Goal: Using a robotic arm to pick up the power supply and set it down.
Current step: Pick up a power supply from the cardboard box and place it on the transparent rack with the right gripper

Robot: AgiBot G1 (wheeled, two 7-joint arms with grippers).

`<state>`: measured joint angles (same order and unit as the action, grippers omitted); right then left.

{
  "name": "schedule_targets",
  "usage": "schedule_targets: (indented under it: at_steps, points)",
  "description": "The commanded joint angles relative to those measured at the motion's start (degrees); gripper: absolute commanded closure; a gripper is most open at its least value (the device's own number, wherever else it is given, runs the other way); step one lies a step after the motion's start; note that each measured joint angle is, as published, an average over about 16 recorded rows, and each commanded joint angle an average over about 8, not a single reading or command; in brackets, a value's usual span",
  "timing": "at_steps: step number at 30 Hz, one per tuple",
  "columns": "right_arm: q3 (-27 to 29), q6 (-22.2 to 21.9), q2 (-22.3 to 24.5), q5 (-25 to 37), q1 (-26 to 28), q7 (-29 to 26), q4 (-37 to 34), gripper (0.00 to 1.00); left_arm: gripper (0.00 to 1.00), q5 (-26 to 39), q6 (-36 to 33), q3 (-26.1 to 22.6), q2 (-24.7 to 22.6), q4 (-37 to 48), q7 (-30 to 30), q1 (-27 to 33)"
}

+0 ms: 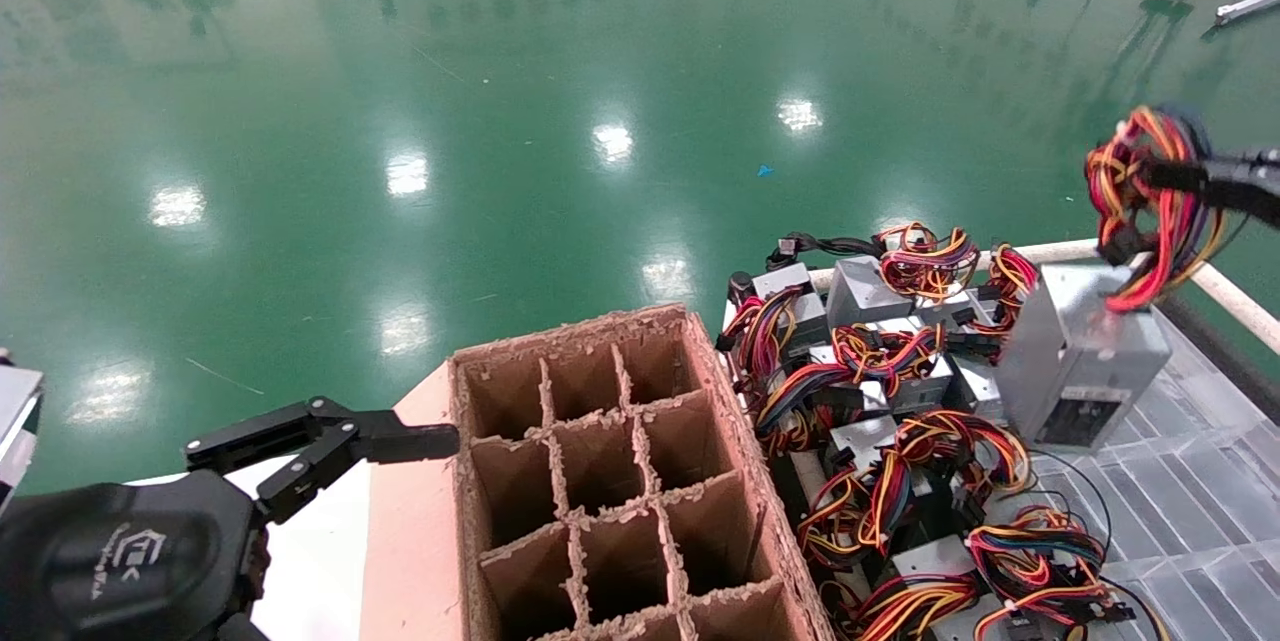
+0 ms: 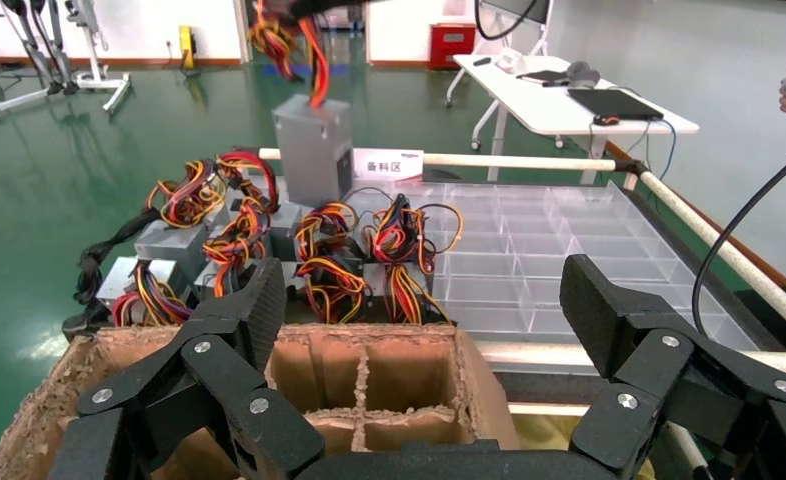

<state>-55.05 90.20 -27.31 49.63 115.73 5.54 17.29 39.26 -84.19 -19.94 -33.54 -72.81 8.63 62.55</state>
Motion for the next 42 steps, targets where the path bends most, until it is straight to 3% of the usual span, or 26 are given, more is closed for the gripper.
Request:
schedule_targets:
  at_steps: [1, 12, 28, 42]
  points:
    - [-0.7, -0.09, 0.34, 0.75, 0.16, 0.44, -0.66, 1.0, 0.0, 0.0, 0.0, 0.0, 0.0, 0.0, 0.0, 0.0]
    - [-2.47, -2.04, -2.26, 2.81, -1.59, 3.7, -8.0, 1.0, 0.0, -0.01, 0.0, -0.01, 0.0, 0.0, -0.01, 0.0]
    - [-1.68, -4.55, -8.14, 1.2, -7.89, 6.28, -15.56, 1.0, 0.0, -0.02, 0.01, -0.03, 0.01, 0.0, -0.01, 0.01]
    - [0.89, -2.48, -8.05, -2.45, -13.96, 6.28, -18.83, 1.0, 0.0, -0.03, 0.02, -0.04, 0.02, 0.0, -0.02, 0.01]
